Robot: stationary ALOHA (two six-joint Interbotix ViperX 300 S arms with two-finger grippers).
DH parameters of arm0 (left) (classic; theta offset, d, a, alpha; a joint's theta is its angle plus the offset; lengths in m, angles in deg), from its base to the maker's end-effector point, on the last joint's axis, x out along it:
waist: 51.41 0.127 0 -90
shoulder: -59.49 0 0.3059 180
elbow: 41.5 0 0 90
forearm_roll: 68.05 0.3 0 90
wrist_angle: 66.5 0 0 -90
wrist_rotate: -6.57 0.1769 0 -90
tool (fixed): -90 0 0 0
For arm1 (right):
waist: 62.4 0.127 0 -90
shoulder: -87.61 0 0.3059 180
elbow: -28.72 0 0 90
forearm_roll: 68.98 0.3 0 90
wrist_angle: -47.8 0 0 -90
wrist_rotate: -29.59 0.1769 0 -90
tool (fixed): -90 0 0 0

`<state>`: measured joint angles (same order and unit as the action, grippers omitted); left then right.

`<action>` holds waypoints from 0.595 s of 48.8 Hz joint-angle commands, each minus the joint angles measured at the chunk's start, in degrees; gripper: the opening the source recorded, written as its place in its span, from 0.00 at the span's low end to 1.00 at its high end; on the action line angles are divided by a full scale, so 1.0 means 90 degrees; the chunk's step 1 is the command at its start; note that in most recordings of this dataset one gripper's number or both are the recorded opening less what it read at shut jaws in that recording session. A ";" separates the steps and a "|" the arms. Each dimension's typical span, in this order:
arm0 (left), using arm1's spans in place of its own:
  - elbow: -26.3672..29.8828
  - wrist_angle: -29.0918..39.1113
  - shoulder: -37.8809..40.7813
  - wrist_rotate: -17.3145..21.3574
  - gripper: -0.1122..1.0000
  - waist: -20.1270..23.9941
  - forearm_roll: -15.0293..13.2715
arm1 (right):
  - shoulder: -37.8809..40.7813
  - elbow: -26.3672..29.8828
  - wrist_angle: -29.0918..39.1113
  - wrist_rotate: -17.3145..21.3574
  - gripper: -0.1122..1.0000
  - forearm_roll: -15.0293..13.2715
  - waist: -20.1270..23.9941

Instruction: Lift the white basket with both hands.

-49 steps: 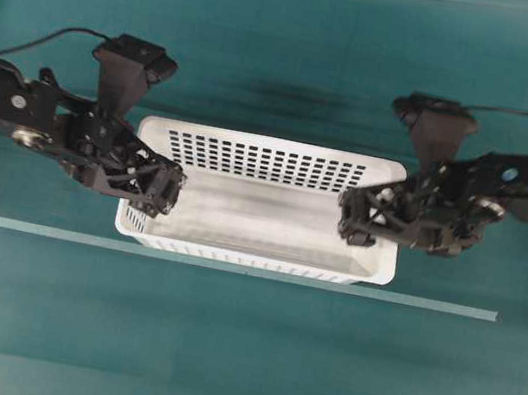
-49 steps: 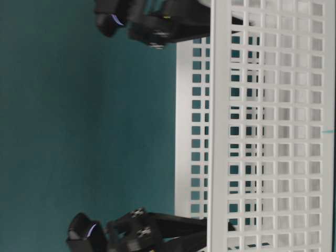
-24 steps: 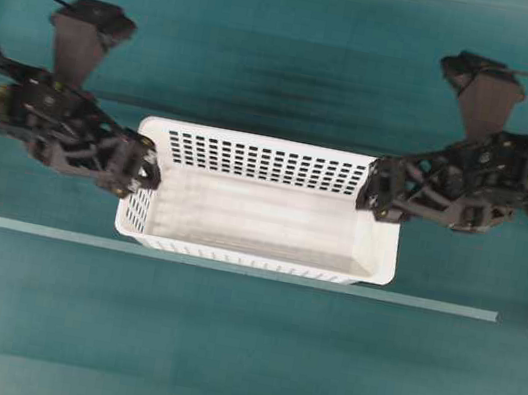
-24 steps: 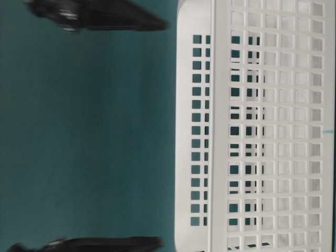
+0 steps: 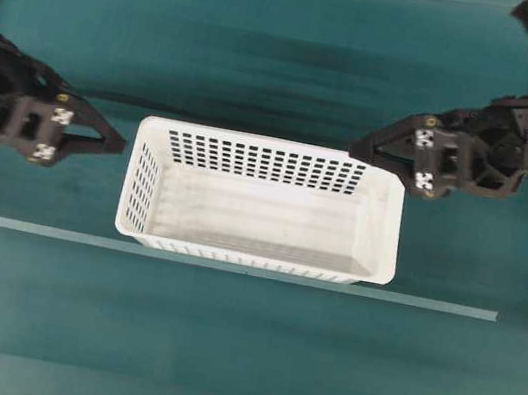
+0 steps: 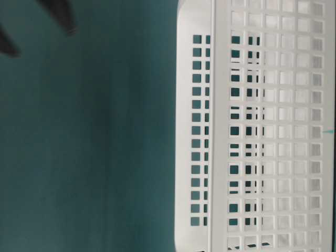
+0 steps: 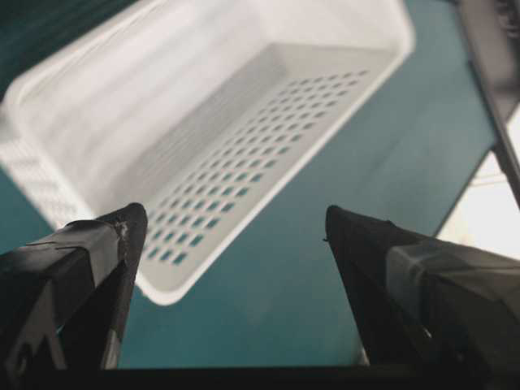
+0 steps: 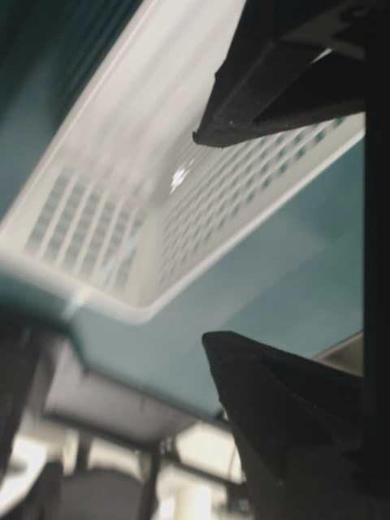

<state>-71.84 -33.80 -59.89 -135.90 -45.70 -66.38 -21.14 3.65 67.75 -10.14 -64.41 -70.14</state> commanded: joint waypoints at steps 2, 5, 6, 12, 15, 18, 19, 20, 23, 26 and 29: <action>-0.0010 -0.0400 -0.0254 0.0654 0.92 -0.0088 0.0020 | -0.0049 0.0010 -0.0596 -0.0332 0.96 -0.0020 0.0127; -0.0049 -0.0674 -0.0410 0.1055 0.92 -0.0137 0.0020 | -0.0088 -0.0039 -0.0801 -0.0527 0.96 -0.0029 0.0195; -0.0059 -0.0752 -0.0449 0.1182 0.92 -0.0156 0.0020 | -0.0098 -0.0059 -0.0879 -0.0625 0.96 -0.0029 0.0234; -0.0098 -0.1182 -0.0654 0.1875 0.92 -0.0264 0.0020 | -0.0107 -0.0068 -0.1006 -0.1074 0.96 -0.0029 0.0342; -0.0107 -0.1299 -0.0732 0.2109 0.92 -0.0293 0.0020 | -0.0107 -0.0068 -0.1084 -0.1348 0.96 -0.0039 0.0391; -0.0117 -0.1348 -0.0811 0.2305 0.92 -0.0332 0.0020 | -0.0117 -0.0068 -0.1289 -0.1650 0.95 -0.0059 0.0439; -0.0117 -0.1338 -0.0820 0.2354 0.92 -0.0342 0.0020 | -0.0127 -0.0078 -0.1396 -0.1738 0.95 -0.0059 0.0469; -0.0117 -0.1348 -0.0850 0.2383 0.92 -0.0352 0.0020 | -0.0137 -0.0078 -0.1494 -0.1836 0.94 -0.0068 0.0498; -0.0127 -0.1348 -0.0898 0.2480 0.92 -0.0381 0.0020 | -0.0195 -0.0088 -0.1885 -0.2139 0.93 -0.0068 0.0547; -0.0127 -0.1367 -0.0967 0.2529 0.92 -0.0410 0.0010 | -0.0303 -0.0156 -0.2344 -0.2480 0.93 -0.0068 0.0596; -0.0127 -0.1377 -0.1055 0.2607 0.92 -0.0430 0.0020 | -0.0420 -0.0225 -0.2666 -0.2803 0.93 -0.0088 0.0664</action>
<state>-73.60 -45.58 -69.38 -113.05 -49.21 -66.38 -24.48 1.54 47.72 -32.90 -64.85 -64.86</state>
